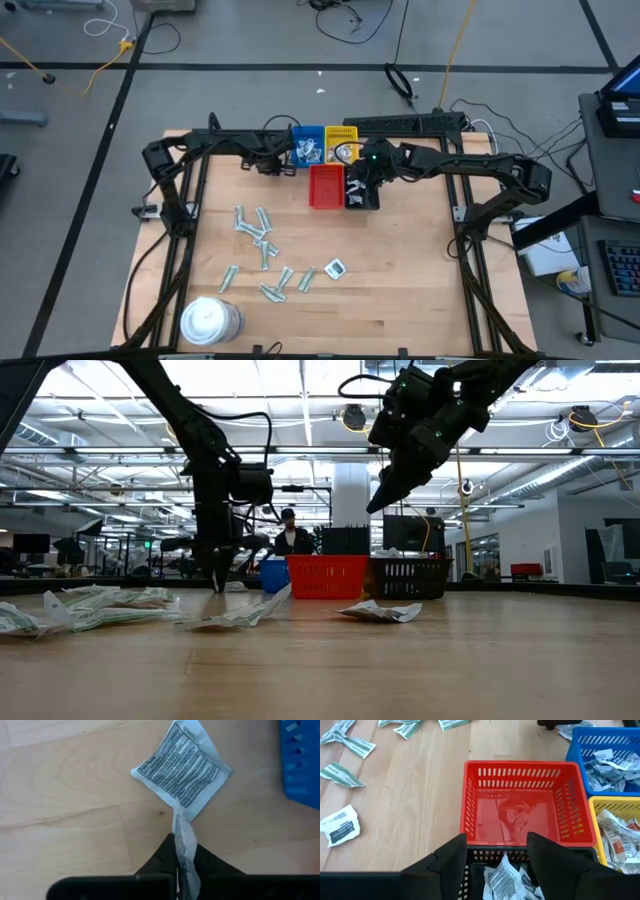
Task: Pick & Place First Aid Supplies
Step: Put the top right towelette pack into the black bin
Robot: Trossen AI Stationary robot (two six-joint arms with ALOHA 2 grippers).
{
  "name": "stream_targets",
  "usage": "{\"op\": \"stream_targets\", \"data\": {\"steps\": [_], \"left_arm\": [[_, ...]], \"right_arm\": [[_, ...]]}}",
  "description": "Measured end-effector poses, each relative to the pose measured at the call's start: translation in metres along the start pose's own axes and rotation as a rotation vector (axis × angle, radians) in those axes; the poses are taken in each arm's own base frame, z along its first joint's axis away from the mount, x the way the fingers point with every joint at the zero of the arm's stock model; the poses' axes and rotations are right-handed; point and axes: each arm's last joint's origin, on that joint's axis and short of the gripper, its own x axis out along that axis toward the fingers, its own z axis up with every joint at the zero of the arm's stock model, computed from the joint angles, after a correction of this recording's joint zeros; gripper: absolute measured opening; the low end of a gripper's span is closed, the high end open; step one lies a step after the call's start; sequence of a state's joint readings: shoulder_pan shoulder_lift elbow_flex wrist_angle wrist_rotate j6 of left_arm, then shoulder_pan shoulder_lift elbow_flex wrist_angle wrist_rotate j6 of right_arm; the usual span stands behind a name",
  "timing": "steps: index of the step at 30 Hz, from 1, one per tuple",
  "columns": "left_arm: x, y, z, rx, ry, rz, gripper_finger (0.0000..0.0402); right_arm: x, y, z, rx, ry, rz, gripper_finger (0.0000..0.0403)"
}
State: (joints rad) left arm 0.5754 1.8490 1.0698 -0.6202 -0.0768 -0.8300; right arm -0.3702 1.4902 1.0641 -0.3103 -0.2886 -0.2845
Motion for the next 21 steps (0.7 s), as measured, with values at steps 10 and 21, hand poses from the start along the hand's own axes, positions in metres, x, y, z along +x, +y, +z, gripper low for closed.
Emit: {"op": "stream_targets", "data": {"steps": [10, 21], "left_arm": [[-0.065, -0.004, -0.021, 0.281, -0.003, -0.201, 0.0008], [-0.123, -0.015, -0.055, 0.984, -0.137, -0.504, 0.0008]], "right_arm": [[-0.001, -0.001, 0.003, 0.062, -0.032, -0.010, 0.0191], [-0.004, -0.004, 0.018, 0.225, -0.183, -0.004, 0.0189]]}}
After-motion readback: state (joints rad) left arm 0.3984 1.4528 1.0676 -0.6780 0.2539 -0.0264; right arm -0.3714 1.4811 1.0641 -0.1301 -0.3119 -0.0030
